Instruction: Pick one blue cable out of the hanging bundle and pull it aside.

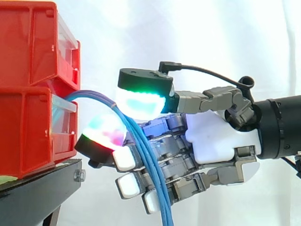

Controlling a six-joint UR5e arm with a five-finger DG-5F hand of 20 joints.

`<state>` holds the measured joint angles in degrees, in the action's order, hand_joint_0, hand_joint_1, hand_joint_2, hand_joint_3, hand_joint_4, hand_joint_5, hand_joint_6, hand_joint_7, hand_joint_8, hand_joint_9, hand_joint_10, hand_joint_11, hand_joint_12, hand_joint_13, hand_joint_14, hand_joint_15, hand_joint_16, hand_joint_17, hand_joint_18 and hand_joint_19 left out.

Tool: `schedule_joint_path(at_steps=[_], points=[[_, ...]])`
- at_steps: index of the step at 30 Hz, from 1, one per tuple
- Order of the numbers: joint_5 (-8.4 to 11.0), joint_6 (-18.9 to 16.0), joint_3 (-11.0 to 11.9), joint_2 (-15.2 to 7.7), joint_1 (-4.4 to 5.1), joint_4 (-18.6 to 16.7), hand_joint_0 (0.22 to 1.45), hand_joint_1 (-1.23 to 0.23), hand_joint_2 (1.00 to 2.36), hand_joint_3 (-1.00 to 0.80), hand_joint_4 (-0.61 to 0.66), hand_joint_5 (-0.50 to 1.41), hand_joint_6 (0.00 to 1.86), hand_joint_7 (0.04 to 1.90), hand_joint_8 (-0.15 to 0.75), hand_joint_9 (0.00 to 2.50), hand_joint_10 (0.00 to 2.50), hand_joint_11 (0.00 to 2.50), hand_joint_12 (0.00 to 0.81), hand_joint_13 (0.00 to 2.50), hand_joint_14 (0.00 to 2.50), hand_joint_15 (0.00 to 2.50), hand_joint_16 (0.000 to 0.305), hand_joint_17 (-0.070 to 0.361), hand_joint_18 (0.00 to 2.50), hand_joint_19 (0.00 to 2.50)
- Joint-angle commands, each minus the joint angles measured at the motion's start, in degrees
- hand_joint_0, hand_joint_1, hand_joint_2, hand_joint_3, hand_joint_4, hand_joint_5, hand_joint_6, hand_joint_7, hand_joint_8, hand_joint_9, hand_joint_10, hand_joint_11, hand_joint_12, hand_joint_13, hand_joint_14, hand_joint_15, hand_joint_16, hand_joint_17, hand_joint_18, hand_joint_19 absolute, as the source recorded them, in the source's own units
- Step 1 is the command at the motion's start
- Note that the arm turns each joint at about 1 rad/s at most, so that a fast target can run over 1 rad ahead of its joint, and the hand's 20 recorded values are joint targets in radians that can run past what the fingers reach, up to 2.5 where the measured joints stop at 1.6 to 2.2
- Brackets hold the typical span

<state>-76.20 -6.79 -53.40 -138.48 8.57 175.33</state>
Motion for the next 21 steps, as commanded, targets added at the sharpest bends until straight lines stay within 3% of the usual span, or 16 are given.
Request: schedule_joint_path(at_steps=[1,9,13,21], points=[[0.0,0.2,0.2,0.1,-0.31,0.4,0.57,-0.82,1.01,-0.34,0.12,-0.08,0.78,0.83,0.236,0.94,0.02,0.39,0.357,0.8,0.02,0.51,0.05,0.111,0.71,0.7],[0.0,2.3,1.0,0.1,-0.93,0.8,0.51,-0.73,1.0,-0.47,0.13,-0.08,0.78,0.81,0.248,0.95,0.02,0.38,0.361,0.81,0.02,0.51,0.05,0.113,0.71,0.71],[0.0,2.8,1.7,0.1,-1.1,2.0,0.56,-0.67,1.01,-0.41,0.12,-0.08,0.78,0.83,0.241,0.96,0.02,0.39,0.354,0.81,0.02,0.51,0.048,0.108,0.7,0.71],[0.0,2.8,2.1,0.1,-1.19,3.6,0.59,-0.74,1.01,-0.26,0.13,-0.08,0.83,0.78,0.26,0.97,0.02,0.4,0.375,0.83,0.02,0.5,0.053,0.12,0.75,0.68]])
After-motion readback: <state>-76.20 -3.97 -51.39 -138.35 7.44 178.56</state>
